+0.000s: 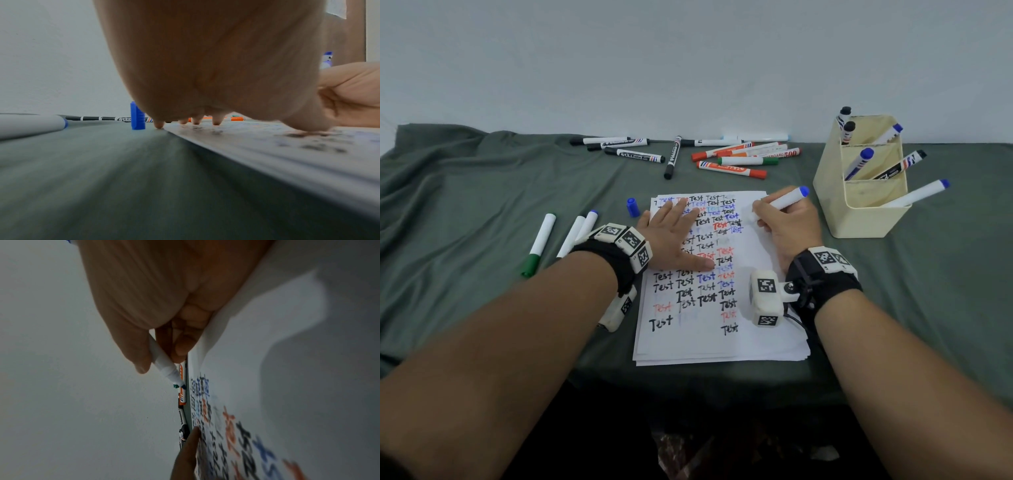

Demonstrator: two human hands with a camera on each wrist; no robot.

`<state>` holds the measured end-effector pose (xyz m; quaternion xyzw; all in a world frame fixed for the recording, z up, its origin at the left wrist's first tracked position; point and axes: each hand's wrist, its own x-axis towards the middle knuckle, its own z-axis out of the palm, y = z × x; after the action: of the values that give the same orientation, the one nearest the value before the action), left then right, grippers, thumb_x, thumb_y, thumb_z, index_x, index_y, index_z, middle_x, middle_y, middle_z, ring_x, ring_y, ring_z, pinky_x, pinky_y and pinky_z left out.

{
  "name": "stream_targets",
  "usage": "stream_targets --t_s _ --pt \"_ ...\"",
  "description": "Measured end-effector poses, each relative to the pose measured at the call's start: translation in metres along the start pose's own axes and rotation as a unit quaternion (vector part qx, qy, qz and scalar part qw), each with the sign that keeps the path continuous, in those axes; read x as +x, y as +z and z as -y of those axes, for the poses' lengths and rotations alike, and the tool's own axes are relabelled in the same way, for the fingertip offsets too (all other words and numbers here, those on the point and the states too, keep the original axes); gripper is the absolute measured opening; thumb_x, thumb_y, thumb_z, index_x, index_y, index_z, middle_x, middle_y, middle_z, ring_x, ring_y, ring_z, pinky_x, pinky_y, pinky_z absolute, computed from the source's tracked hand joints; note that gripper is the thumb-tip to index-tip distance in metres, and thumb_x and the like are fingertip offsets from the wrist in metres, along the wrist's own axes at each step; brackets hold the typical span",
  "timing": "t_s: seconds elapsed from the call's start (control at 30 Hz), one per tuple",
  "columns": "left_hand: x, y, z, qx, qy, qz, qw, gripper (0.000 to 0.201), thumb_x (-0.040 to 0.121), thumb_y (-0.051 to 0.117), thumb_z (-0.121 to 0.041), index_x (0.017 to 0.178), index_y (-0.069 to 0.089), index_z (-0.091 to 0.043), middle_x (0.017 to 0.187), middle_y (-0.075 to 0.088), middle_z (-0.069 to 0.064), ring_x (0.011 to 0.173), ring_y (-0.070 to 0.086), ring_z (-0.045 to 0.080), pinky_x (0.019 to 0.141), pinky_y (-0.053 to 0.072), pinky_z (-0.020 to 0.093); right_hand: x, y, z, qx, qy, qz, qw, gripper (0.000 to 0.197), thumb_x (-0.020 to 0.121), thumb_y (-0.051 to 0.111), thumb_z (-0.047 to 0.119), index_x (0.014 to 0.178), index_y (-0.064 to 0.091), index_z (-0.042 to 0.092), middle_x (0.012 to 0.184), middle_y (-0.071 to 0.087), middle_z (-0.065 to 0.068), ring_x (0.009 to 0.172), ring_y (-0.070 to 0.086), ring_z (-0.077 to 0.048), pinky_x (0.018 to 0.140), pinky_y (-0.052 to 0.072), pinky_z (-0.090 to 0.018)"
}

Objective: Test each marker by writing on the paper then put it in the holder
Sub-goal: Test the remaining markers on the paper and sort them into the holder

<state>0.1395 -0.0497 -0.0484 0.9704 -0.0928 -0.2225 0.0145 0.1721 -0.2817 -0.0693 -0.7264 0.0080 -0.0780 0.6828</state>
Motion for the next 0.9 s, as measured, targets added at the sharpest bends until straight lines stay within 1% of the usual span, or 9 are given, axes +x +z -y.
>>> stream_targets --t_s 0.1,0.2,0.3,0.4,0.53,0.67,0.73,0.83,0.9 --pt "0.001 -0.003 0.001 0.009 -0.008 -0.051 0.999 0.126 0.056 0.029 -0.099 0.16 0.002 -0.033 0.167 -0.008 -0.006 0.154 -0.004 0.021 0.122 0.006 0.053 0.0 0.001 0.001 0.026 0.001 0.005 1.0 0.011 0.071 0.082 0.034 0.07 0.072 0.031 0.072 0.073 0.0 0.064 0.066 -0.012 0.067 0.056 -0.032" --pt "0.002 -0.007 0.004 0.013 -0.014 -0.18 0.984 0.093 0.076 0.034 -0.09 0.152 0.03 -0.037 0.161 0.026 -0.005 0.146 0.021 0.025 0.114 0.021 0.05 -0.002 -0.001 0.003 0.045 0.007 0.011 0.999 0.016 0.067 0.087 0.039 0.071 0.073 0.033 0.072 0.072 0.006 0.064 0.062 -0.01 0.065 0.054 -0.029" --pt "0.0 -0.01 0.01 0.019 -0.069 -0.273 0.959 0.065 0.086 0.049 -0.073 0.141 0.041 -0.039 0.152 0.034 -0.002 0.137 0.028 0.027 0.108 0.026 0.046 -0.004 -0.001 0.003 0.054 0.006 0.017 0.998 0.016 0.066 0.088 0.034 0.073 0.074 0.032 0.07 0.07 0.01 0.057 0.057 -0.004 0.056 0.049 -0.019" --pt "-0.002 -0.012 0.014 0.011 -0.161 -0.269 0.95 0.046 0.093 0.055 -0.047 0.137 0.046 -0.036 0.146 0.035 0.007 0.13 0.033 0.033 0.106 0.029 0.046 -0.004 -0.002 0.002 0.073 0.021 0.027 0.997 0.009 0.076 0.085 0.024 0.078 0.079 0.031 0.072 0.073 0.007 0.059 0.058 -0.007 0.059 0.05 -0.021" --pt "-0.003 -0.013 0.02 -0.05 -0.188 -0.264 0.945 0.04 0.092 0.048 -0.012 0.13 0.052 -0.023 0.106 0.045 0.011 0.104 0.053 0.035 0.076 0.037 0.037 -0.005 -0.002 0.003 0.103 0.037 0.048 0.993 0.016 0.079 0.076 0.019 0.09 0.082 0.029 0.076 0.075 -0.003 0.061 0.058 -0.009 0.059 0.048 -0.021" --pt "0.0 -0.021 0.024 -0.087 -0.166 -0.269 0.945 0.017 0.092 0.05 -0.006 0.104 0.061 -0.011 0.106 0.064 0.016 0.086 0.056 0.032 0.07 0.044 0.037 -0.005 -0.003 0.006 0.098 0.025 0.046 0.994 0.025 0.076 0.084 0.018 0.081 0.073 0.04 0.086 0.078 -0.009 0.059 0.06 -0.012 0.057 0.048 -0.023" --pt "0.002 -0.025 0.021 -0.137 -0.151 -0.255 0.945 0.02 0.097 0.056 -0.011 0.115 0.064 -0.011 0.114 0.066 0.012 0.098 0.059 0.03 0.08 0.047 0.035 -0.005 -0.003 0.005 0.075 0.019 0.043 0.996 0.027 0.075 0.089 0.018 0.079 0.072 0.039 0.079 0.075 0.002 0.058 0.06 -0.01 0.056 0.049 -0.022" --pt "0.002 -0.026 0.013 -0.188 -0.095 -0.253 0.944 0.014 0.097 0.061 -0.022 0.107 0.067 -0.016 0.105 0.069 0.005 0.089 0.058 0.019 0.072 0.041 0.031 -0.007 0.0 0.004 0.083 0.018 0.067 0.994 0.024 0.071 0.092 0.012 0.08 0.077 0.029 0.071 0.072 0.013 0.058 0.062 -0.002 0.057 0.049 -0.015" --pt "-0.001 -0.026 0.009 -0.222 -0.062 -0.26 0.938 0.009 0.095 0.061 -0.026 0.094 0.068 -0.019 0.094 0.071 0.001 0.084 0.064 0.016 0.073 0.049 0.037 -0.007 0.001 0.004 0.109 0.025 0.082 0.99 0.024 0.07 0.091 0.004 0.083 0.079 0.02 0.074 0.075 0.009 0.062 0.066 -0.003 0.06 0.05 -0.014"
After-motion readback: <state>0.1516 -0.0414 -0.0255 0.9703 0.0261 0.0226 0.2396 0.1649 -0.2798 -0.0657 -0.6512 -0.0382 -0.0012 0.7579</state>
